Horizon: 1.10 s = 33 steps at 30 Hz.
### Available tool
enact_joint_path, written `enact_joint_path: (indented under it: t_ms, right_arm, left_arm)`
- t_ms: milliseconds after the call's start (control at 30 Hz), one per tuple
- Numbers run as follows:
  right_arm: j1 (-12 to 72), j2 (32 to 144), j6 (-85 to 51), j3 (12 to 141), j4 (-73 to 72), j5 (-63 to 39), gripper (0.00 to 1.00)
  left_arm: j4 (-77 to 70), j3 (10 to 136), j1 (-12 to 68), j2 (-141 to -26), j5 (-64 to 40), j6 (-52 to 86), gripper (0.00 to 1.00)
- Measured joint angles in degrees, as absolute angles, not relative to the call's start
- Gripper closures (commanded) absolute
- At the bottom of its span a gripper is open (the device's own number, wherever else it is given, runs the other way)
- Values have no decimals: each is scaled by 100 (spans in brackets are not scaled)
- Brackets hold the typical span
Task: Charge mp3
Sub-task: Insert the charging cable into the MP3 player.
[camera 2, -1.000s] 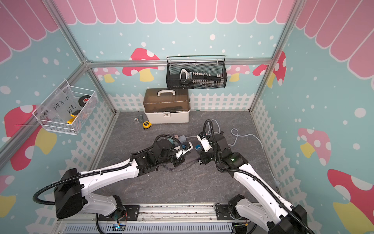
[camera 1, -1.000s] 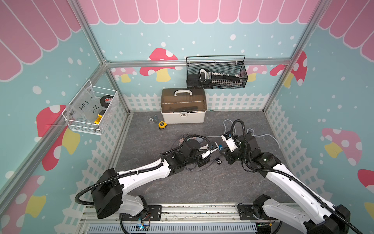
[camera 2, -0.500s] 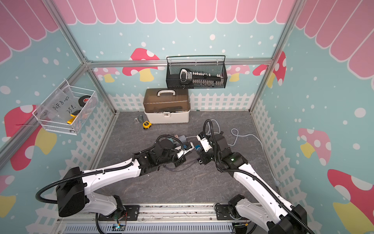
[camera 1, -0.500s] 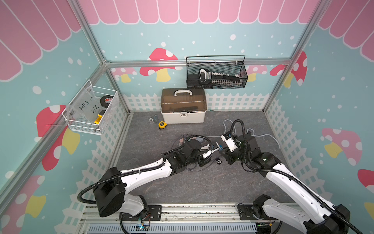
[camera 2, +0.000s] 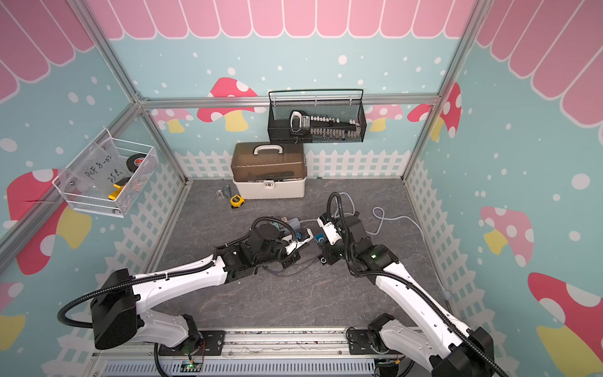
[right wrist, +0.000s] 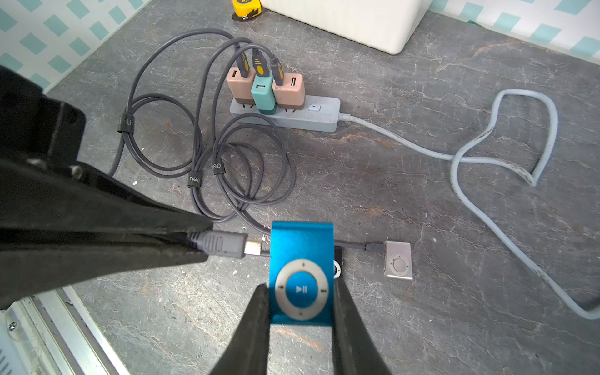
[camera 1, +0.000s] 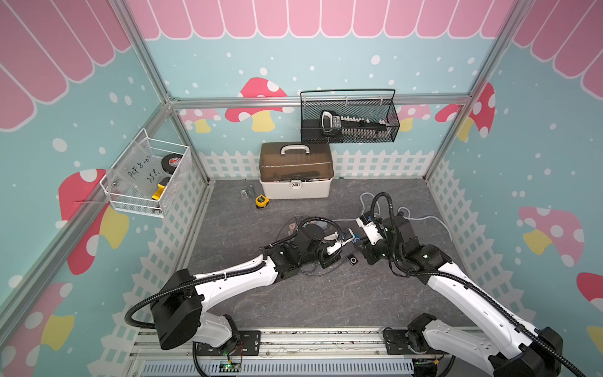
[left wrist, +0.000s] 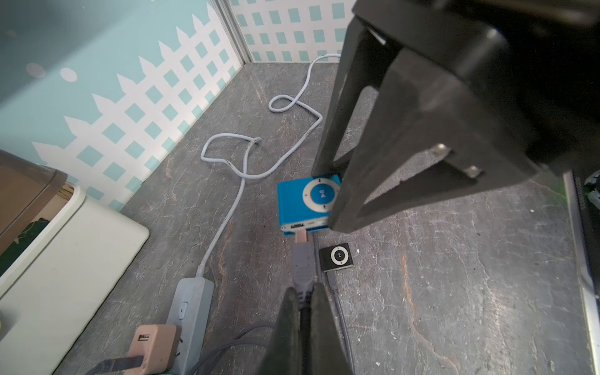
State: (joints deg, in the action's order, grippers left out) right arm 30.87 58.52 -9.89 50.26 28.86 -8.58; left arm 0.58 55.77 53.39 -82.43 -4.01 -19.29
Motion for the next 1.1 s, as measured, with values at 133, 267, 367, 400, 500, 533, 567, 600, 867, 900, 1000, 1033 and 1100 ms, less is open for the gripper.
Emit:
enact_joint_path:
  t_ms: [133,267,367,400,500,533,567,600,867,900,1000,1033,1100]
  right_arm:
    - [3087,5852,-989,5026,2886,-880,98]
    - [3085,5852,-991,5026,2886,-882,97]
    - [3085,5852,-991,5026,2886,-880,98]
    - [3085,5852,-991,5026,2886,-880,97]
    - [3087,5852,-991,5026,2888,-897,97]
    - [3087,5852,-991,5026,2888,-904,97]
    - [3087,5852,-991,5026,2888,-910,98]
    - [3087,5852,-991,5026,2888,-926,97]
    - [3085,5852,-991,5026,2891,-954,98]
    - [3085,5852,-991,5026,2888,-954,98]
    - [3083,5852,-996,5026,2888,-945,98]
    - [3081,5854,-1002,5026,2891,-943,98]
    - [3074,5865,-1046,5026,2899,-897,98]
  left_arm:
    - [32,5614,5339,-8294,-401,-1929,100]
    - [34,5627,5339,-8322,-381,-1929,100]
    - [43,5627,5339,-8329,-357,-1933,100]
    - [43,5627,5339,-8331,-353,-1944,100]
    - [38,5627,5339,-8337,-318,-1951,100]
    - [38,5627,5339,-8337,-314,-1951,100]
    - [34,5627,5339,-8337,-311,-1951,100]
    - [34,5627,5339,-8337,-305,-1949,100]
    - [34,5627,5339,-8348,-296,-1949,100]
    - [34,5629,5339,-8353,-294,-1949,100]
    - [12,5631,5341,-8381,-283,-1949,100]
    - [12,5640,5347,-8396,-274,-1946,100]
    - [-23,5671,5363,-8455,-246,-1946,100]
